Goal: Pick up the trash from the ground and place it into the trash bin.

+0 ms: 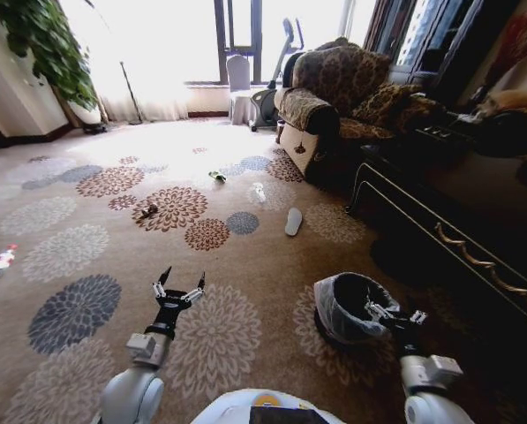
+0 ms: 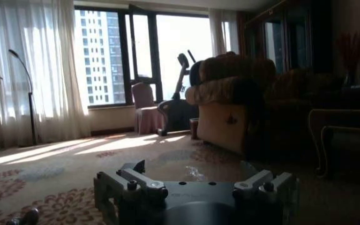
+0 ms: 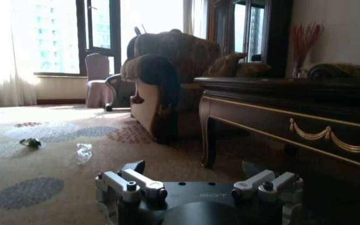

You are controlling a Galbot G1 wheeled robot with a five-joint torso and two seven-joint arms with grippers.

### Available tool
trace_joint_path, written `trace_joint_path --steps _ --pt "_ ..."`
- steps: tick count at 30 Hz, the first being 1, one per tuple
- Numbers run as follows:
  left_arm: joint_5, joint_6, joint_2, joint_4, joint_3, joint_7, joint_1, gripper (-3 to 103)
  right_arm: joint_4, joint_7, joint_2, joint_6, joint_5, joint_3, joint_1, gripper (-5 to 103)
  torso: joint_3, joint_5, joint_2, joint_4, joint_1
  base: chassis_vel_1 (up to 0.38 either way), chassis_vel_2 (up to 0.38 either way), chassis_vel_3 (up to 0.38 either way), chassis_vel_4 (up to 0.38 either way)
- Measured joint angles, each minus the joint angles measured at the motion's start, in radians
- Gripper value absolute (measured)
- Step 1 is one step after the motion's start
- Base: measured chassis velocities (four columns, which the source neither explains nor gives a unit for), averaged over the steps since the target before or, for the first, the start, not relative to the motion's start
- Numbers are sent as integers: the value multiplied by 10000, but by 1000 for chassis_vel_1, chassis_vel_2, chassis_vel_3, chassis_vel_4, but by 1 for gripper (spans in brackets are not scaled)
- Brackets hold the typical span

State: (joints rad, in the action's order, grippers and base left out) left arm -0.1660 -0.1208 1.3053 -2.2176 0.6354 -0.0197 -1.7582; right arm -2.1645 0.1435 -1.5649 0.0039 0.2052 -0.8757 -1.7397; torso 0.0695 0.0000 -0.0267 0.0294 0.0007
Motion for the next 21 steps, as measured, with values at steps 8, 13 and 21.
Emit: trace_joint_path --steps 8,13,21 --pt "-25 -58 38 97 -42 -143 93 100 485 -296 439 -912 250 46 502 100 -5 1 -2 -5 -3 -50 -130 -122 -57" --pt "-221 180 -41 97 -107 -2 298 100 1100 -378 1566 -1843 1143 390 1476 100 -1 3 -2 8 -2 -62 -64 -47 -75" --pt "-702 616 -551 753 -296 120 766 100 2198 -908 3377 -2580 2211 875 2272 100 -1 4 -2 0 -2 -2 0 2 -7"
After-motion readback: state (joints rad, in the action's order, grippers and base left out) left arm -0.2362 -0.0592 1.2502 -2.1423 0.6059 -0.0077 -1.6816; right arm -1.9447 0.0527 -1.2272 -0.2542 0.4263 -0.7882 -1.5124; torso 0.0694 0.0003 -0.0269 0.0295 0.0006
